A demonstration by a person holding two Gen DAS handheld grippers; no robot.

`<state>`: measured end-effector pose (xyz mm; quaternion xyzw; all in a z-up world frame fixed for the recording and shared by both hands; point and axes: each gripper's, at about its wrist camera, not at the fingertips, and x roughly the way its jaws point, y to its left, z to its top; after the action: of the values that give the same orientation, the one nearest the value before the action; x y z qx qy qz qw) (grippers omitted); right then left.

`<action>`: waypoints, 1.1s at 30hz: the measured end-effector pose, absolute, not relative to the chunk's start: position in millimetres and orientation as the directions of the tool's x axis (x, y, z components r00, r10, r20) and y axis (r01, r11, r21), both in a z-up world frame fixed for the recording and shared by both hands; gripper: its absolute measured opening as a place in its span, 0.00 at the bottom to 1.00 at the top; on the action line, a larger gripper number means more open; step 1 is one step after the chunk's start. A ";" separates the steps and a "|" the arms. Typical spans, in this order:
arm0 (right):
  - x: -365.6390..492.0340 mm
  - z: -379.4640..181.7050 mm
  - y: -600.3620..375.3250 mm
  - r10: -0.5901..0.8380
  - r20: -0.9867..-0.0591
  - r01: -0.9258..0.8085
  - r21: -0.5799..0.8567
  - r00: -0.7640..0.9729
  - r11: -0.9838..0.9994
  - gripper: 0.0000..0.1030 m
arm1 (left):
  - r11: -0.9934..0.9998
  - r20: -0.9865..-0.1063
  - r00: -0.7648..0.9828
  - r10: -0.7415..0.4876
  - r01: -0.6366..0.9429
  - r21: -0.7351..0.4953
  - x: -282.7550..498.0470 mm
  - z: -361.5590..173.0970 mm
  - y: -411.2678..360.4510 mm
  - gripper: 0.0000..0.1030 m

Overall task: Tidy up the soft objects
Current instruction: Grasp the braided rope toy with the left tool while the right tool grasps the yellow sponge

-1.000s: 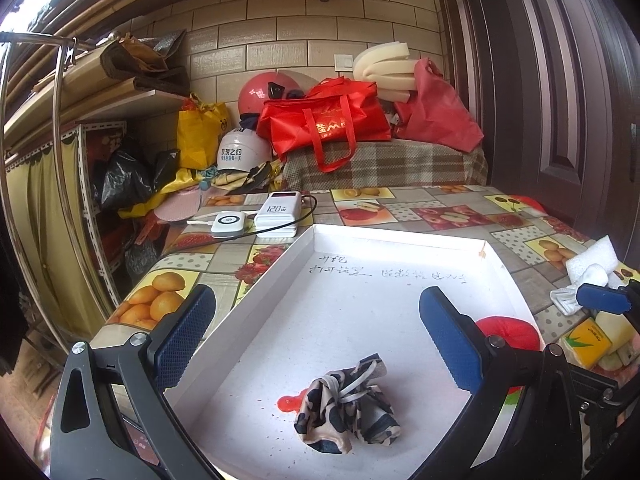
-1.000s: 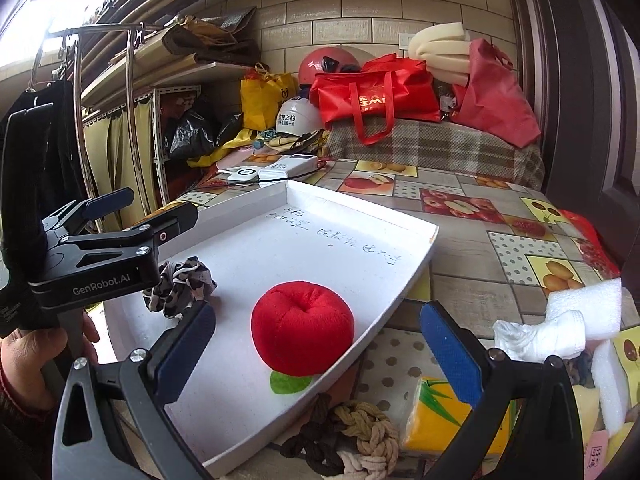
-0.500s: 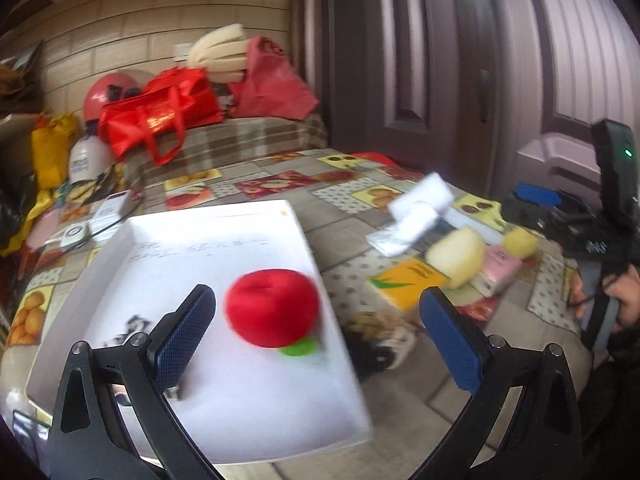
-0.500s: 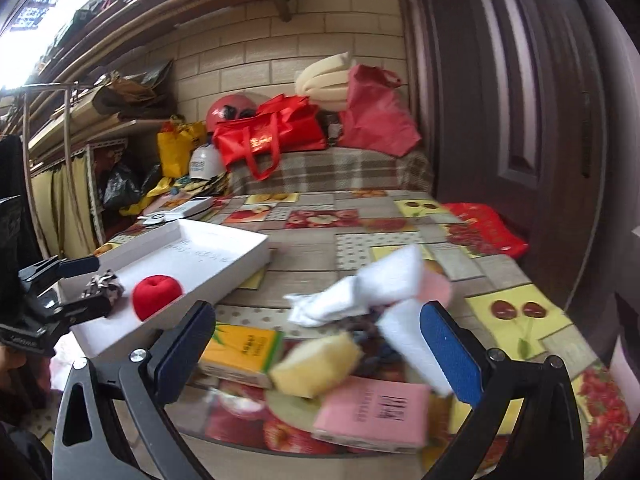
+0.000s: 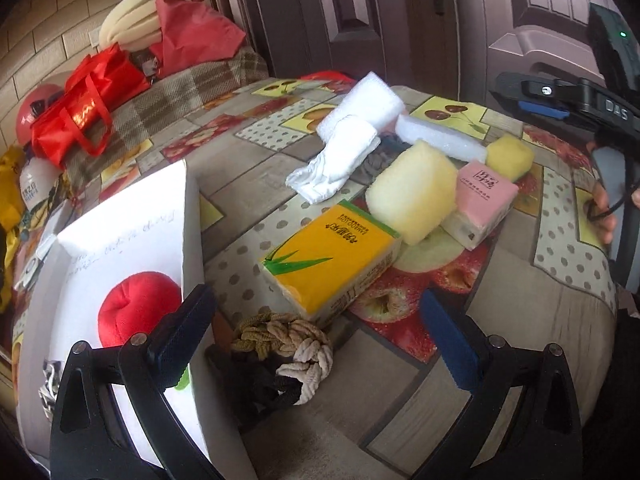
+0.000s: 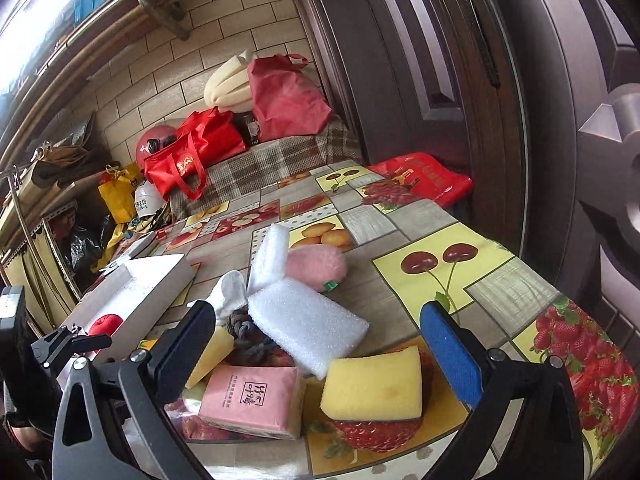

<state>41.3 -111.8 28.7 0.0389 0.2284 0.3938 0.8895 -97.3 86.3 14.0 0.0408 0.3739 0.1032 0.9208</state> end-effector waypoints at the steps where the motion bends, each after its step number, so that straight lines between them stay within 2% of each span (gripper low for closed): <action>1: 39.8 29.1 -111.6 0.721 -0.373 -0.686 0.249 0.584 0.684 1.00 | 0.976 -0.696 0.684 0.216 -0.168 0.139 -95.2 10.9 89.9 0.99; 5: 47.2 28.5 -116.3 0.731 -0.374 -0.686 0.273 0.571 0.675 1.00 | 0.974 -0.704 0.674 0.224 -0.167 0.150 -92.1 7.9 85.7 0.99; 8: 54.6 25.4 -119.8 0.735 -0.383 -0.673 0.307 0.560 0.673 1.00 | 0.992 -0.738 0.664 0.125 -0.094 0.084 -91.5 4.2 74.8 0.99; 11: 60.8 21.7 -122.8 0.732 -0.397 -0.655 0.336 0.553 0.677 1.00 | 0.998 -0.726 0.685 0.064 -0.024 0.066 -97.4 7.8 59.4 0.99; 15: 62.0 20.2 -124.4 0.729 -0.407 -0.646 0.346 0.550 0.681 1.00 | 0.995 -0.698 0.708 0.104 -0.076 0.071 -102.2 14.2 64.7 0.99; 21: 62.8 18.3 -123.9 0.729 -0.419 -0.652 0.338 0.542 0.679 1.00 | 0.990 -0.734 0.666 0.137 -0.119 0.077 -101.4 7.7 71.5 0.99; 24: 69.8 11.2 -126.0 0.711 -0.459 -0.631 0.345 0.533 0.695 1.00 | 0.997 -0.752 0.656 0.070 -0.072 0.030 -106.0 5.8 65.6 0.99; 27: 77.9 6.2 -136.5 0.700 -0.469 -0.598 0.372 0.538 0.709 1.00 | 1.000 -0.721 0.693 -0.002 -0.018 -0.021 -116.9 14.9 58.2 0.99; 30: 79.6 6.0 -142.8 0.696 -0.465 -0.585 0.383 0.546 0.715 1.00 | 0.999 -0.690 0.723 0.042 -0.051 0.007 -124.2 23.2 60.1 0.99; 33: 77.1 7.2 -139.6 0.695 -0.469 -0.593 0.370 0.545 0.715 1.00 | 0.995 -0.713 0.695 0.089 -0.100 0.027 -122.6 18.6 68.9 0.99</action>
<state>77.1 -139.6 7.2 0.0841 0.3031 0.3681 0.8750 -122.6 68.9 18.6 -0.0071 0.3869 0.0515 0.9206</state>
